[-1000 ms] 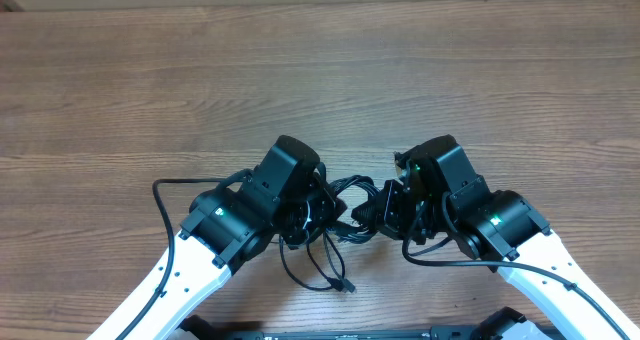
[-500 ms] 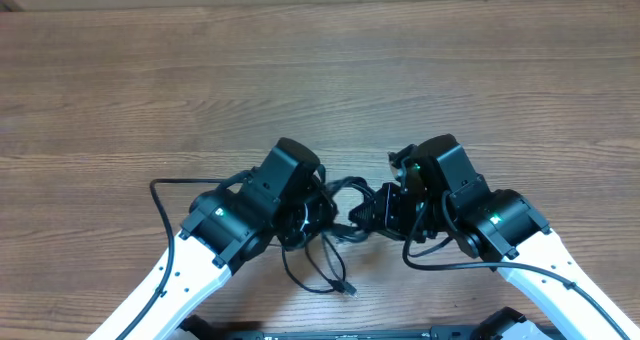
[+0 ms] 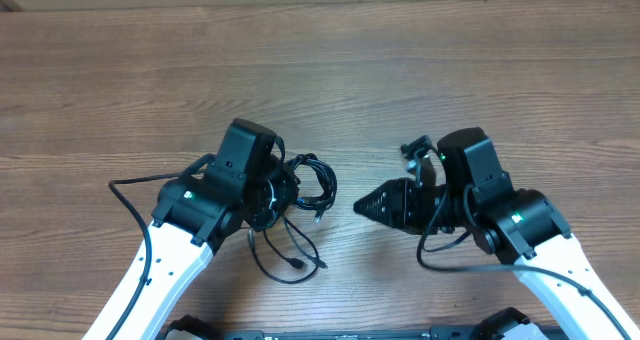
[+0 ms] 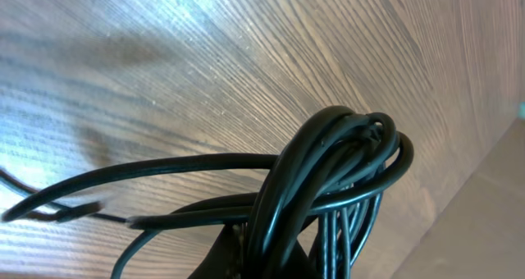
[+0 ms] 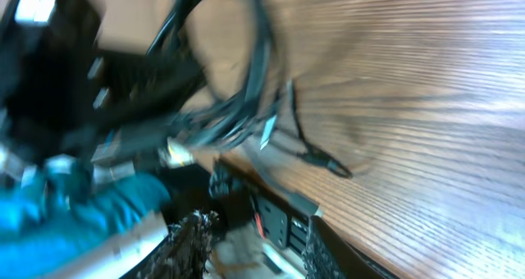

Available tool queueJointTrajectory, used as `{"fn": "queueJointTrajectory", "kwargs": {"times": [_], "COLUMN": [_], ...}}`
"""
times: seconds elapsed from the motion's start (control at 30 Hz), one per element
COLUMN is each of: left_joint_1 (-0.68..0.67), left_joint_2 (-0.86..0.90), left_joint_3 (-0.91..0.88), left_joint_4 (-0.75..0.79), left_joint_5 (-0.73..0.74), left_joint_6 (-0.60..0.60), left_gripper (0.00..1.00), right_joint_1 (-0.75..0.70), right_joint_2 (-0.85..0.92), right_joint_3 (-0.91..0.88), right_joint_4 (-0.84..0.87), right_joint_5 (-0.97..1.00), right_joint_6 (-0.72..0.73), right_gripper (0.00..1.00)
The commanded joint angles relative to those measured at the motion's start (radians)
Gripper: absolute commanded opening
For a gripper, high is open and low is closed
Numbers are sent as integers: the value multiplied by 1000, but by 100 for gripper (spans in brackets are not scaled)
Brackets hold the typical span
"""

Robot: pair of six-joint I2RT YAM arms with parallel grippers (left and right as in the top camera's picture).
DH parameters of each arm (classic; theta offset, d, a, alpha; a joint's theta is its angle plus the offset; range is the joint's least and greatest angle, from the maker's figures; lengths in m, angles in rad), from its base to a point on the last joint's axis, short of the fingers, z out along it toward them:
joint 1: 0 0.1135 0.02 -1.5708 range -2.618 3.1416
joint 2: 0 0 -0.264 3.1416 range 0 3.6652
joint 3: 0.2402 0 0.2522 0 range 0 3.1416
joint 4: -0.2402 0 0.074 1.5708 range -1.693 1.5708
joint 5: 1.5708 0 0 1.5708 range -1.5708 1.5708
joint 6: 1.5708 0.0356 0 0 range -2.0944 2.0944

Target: Untangle cables

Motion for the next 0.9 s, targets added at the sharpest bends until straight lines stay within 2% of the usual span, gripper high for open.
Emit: {"fn": "queueJointTrajectory", "kwargs": {"times": [0.0, 0.1, 0.2, 0.43, 0.6, 0.67, 0.77, 0.87], "left_joint_1": [7, 7, 7, 7, 6, 6, 5, 5], "left_joint_2": [5, 5, 5, 5, 5, 5, 5, 5], "left_joint_3": [6, 6, 6, 6, 6, 6, 6, 6], "left_joint_4": [27, 37, 35, 34, 30, 31, 26, 24], "left_joint_5": [26, 95, 163, 217, 257, 280, 296, 307], "left_joint_6": [195, 383, 475, 455, 314, 274, 280, 318], "left_gripper": [4, 4, 4, 4, 4, 4, 4, 4], "right_joint_1": [58, 107, 146, 250, 327, 352, 375, 377], "right_joint_2": [-44, -56, -53, -51, -51, -51, -48, -45], "right_joint_3": [33, 33, 33, 33, 33, 33, 33, 33], "right_joint_4": [3, 30, 79, 163, 183, 199, 220, 231], "right_joint_5": [-70, -64, -41, 190, 397, 485, 635, 732], "right_joint_6": [-294, -435, -466, -465, -465, -454, -417, -352], "right_gripper": [38, 45, 53, 61, 68, 68, 62, 52]}}
